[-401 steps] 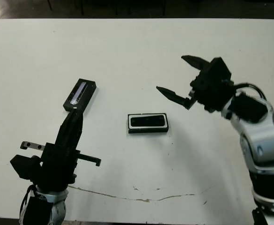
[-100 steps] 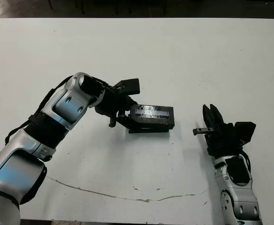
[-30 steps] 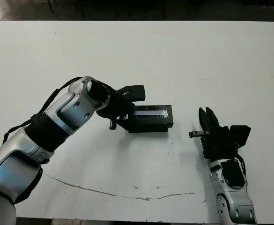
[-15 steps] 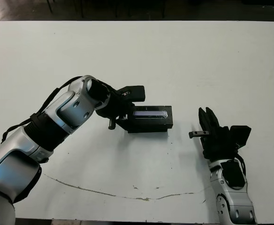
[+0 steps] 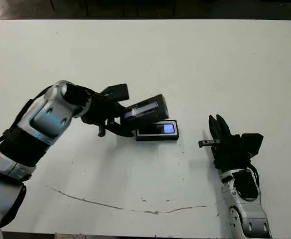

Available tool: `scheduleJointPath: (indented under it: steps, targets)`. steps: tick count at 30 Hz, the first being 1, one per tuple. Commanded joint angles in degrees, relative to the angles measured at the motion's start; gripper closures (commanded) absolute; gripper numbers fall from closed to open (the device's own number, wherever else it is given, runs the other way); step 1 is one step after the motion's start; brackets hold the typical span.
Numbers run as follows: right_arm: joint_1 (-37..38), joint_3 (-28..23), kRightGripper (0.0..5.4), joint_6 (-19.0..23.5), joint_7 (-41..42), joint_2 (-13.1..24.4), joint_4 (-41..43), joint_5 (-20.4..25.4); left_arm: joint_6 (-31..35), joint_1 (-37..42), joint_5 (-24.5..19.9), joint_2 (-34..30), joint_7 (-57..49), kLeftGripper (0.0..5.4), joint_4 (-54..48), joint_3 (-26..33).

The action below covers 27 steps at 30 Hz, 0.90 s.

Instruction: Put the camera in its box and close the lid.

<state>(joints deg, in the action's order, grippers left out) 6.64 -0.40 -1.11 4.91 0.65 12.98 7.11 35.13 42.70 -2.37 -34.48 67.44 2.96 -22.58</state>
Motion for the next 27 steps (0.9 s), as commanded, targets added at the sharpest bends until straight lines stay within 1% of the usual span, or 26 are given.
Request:
scheduleJointPath:
  steps: [1, 4, 10, 14, 22, 27]
  targets:
    - [0.6, -0.5, 5.4, 0.3, 0.4, 0.3, -1.1, 0.4, 0.7, -1.9, -1.6, -1.2, 0.1, 3.67, -0.1, 1.8]
    - [0.5, -0.3, 5.4, 0.5, -0.1, 0.5, -1.1, -0.7, 0.0, -2.6, -1.1, -1.7, -0.5, 3.67, -0.2, 1.7]
    - [0.7, -0.2, 5.4, 1.2, -0.4, 0.4, -0.5, -1.2, -1.3, -4.1, -0.8, -1.3, -2.1, 3.67, 0.3, 1.3]
    - [0.9, -0.3, 5.4, 1.9, -0.1, 0.1, 0.0, -0.1, -2.5, -4.3, -1.3, -0.4, -1.8, 3.67, 1.6, 0.7]
    - [1.2, -0.3, 5.4, 1.0, -0.1, 0.0, -0.3, -0.3, -6.2, -4.3, -0.4, 1.0, -0.8, 3.67, 4.2, -1.9]
    - [1.2, -0.4, 5.4, 0.7, 0.0, 0.1, -0.6, -0.4, -7.3, -4.4, 0.1, 2.4, -0.6, 3.67, 6.5, -3.2]
